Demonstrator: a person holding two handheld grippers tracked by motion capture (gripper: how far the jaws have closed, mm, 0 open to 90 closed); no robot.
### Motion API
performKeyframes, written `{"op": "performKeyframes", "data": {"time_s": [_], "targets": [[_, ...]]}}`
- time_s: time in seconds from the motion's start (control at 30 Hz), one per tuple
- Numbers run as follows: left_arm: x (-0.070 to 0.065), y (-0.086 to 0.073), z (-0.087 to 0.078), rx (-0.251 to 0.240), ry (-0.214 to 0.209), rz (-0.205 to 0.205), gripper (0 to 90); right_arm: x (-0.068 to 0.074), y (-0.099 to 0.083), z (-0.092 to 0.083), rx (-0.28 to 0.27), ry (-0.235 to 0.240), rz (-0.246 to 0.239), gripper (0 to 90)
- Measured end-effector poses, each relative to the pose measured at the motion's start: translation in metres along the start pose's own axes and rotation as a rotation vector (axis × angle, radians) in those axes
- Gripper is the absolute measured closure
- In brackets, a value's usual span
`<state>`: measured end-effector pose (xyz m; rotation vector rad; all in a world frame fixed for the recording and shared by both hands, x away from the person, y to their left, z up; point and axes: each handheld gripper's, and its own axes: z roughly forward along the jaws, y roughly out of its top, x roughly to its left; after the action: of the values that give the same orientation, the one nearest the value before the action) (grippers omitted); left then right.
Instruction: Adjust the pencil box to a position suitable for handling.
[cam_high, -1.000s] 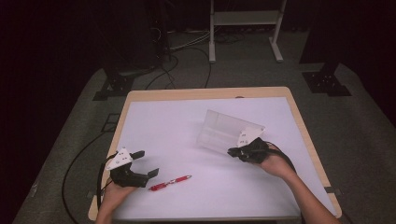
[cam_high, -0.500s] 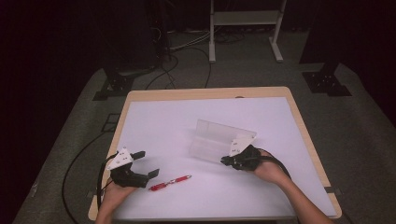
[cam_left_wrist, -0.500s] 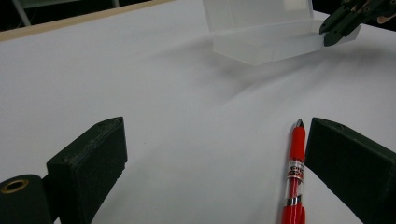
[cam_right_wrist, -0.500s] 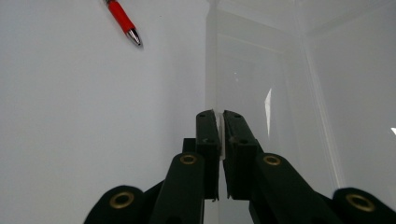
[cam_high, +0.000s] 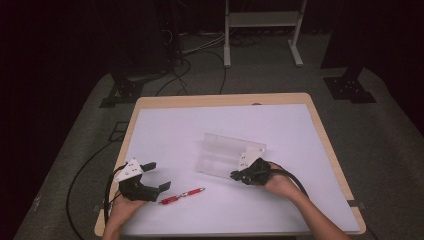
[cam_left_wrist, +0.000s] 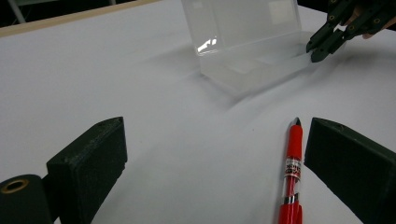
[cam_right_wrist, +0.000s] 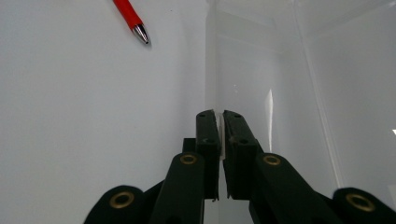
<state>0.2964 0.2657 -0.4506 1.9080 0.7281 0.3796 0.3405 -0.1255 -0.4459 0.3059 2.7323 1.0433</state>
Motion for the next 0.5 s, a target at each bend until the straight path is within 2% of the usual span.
{"op": "performKeyframes", "data": {"time_s": [0.2,0.5], "targets": [[0.0,0.0,0.0,0.003,-0.003,0.001,5.2,0.002,0.001,0.007,0.001,0.013,-0.004,85.3],[-0.001,0.0,0.0,0.008,-0.008,0.004,5.2,0.002,-0.001,0.014,0.01,0.037,0.029,85.5]]}}
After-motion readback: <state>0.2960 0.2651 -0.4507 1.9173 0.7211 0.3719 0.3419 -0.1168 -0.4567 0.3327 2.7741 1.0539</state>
